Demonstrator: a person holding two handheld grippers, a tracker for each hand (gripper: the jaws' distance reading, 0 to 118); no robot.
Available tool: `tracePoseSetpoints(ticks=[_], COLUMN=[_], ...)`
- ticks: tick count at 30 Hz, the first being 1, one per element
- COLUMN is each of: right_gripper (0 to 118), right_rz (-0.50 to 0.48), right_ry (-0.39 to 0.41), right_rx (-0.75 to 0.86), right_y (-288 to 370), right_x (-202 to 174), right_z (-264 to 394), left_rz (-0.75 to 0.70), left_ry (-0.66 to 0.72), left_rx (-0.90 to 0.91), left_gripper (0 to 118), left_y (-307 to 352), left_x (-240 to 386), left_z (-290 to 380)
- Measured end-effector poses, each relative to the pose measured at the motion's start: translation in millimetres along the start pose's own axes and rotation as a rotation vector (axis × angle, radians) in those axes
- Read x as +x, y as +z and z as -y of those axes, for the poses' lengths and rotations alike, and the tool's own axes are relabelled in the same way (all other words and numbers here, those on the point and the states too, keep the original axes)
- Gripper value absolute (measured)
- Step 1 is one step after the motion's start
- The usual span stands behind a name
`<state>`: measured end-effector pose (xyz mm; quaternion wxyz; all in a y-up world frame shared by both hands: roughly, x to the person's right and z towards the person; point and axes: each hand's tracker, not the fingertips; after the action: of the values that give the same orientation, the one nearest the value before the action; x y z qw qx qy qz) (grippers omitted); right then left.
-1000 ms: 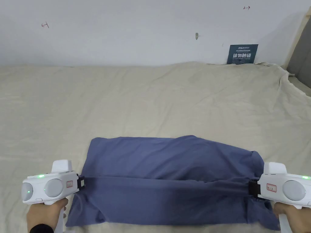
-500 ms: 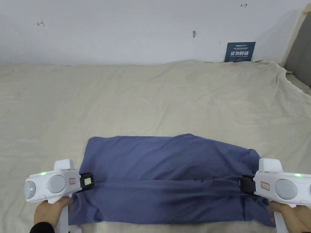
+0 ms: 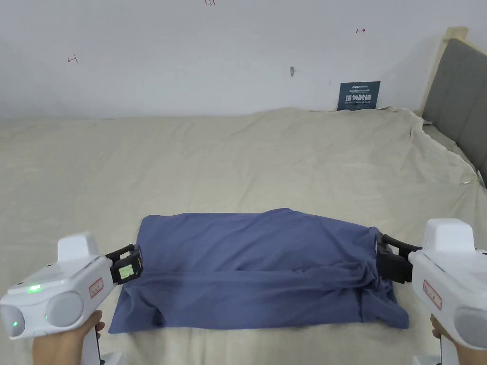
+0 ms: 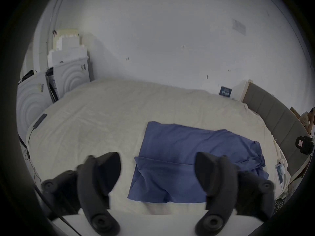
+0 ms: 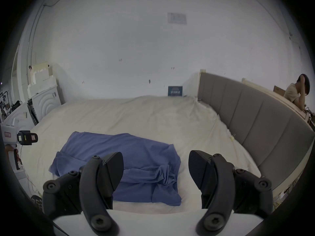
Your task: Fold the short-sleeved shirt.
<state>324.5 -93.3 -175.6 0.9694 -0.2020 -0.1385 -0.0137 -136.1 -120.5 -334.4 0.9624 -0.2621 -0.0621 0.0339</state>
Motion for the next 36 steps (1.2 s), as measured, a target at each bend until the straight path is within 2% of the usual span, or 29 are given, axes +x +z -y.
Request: tracePoseSetpoints(ticks=[2,3,4,5,6,7,14,18,21,23,24,25,26,27,28,33,36], right_gripper=[59,45,20,2,0,0,0,0,0,0,0,0,0,0,0,0,0], right_rz=[0.026,0.031,0.033,0.034,0.037,0.054,0.023,0.011,0.015,0.017,0.021,0.022,0.023,0.024,0.023,0.032,0.032], right_ry=[0.016,0.020,0.016,0.012,0.013,0.022,0.020,-0.003,0.001,0.004,0.008,0.012,0.012,0.013,0.011,0.016,0.019], right_rx=[0.032,0.036,0.044,0.058,0.069,0.078,0.074,0.068,0.061,0.053,0.049,0.043,0.036,0.030,0.022,-0.005,-0.023], right_y=[10.4,18.0,22.7,26.6,28.9,39.5,40.6,31.6,31.5,24.2,21.5,18.2,14.3,10.7,6.7,-5.9,-12.1], right_x=[-2.4,-4.4,-4.8,-5.0,-5.5,-14.4,-9.4,-2.8,-11.8,-10.0,-10.2,-10.0,-9.4,-8.5,-7.5,-5.0,-2.3], right_z=[6.6,9.1,12.0,14.8,16.7,14.8,17.6,17.0,14.2,16.4,17.0,17.5,19.1,20.8,22.1,28.2,32.5], left_rz=[0.013,0.015,0.015,0.022,0.021,0.014,0.055,0.055,0.021,0.031,0.020,0.006,-0.029,-0.051,-0.067,-0.079,-0.123], left_ry=[-0.015,-0.025,-0.033,-0.046,-0.054,-0.060,-0.063,-0.029,-0.034,0.035,0.057,0.070,0.070,0.073,0.078,0.027,-0.033], left_rx=[0.057,0.074,0.090,0.115,0.131,0.148,0.105,-0.038,-0.129,-0.212,-0.258,-0.277,-0.336,-0.375,-0.420,-0.515,-0.554], left_gripper=[44,30,11,2,0,0,0,0,0,13,24,50,70,84,93,92,71], left_y=[14.4,20.0,27.3,31.9,35.9,40.1,36.9,9.2,-18.2,-40.8,-50.6,-60.4,-71.3,-79.4,-90.3,-120.0,-136.2], left_x=[2.1,3.4,4.7,6.3,8.0,9.7,12.6,4.4,-2.2,-10.4,-14.2,-17.7,-19.4,-21.1,-23.4,-28.9,-30.4], left_z=[10.4,14.9,20.4,25.3,29.2,32.3,36.0,30.6,33.8,38.0,40.0,43.9,46.1,48.4,52.5,74.7,85.7])
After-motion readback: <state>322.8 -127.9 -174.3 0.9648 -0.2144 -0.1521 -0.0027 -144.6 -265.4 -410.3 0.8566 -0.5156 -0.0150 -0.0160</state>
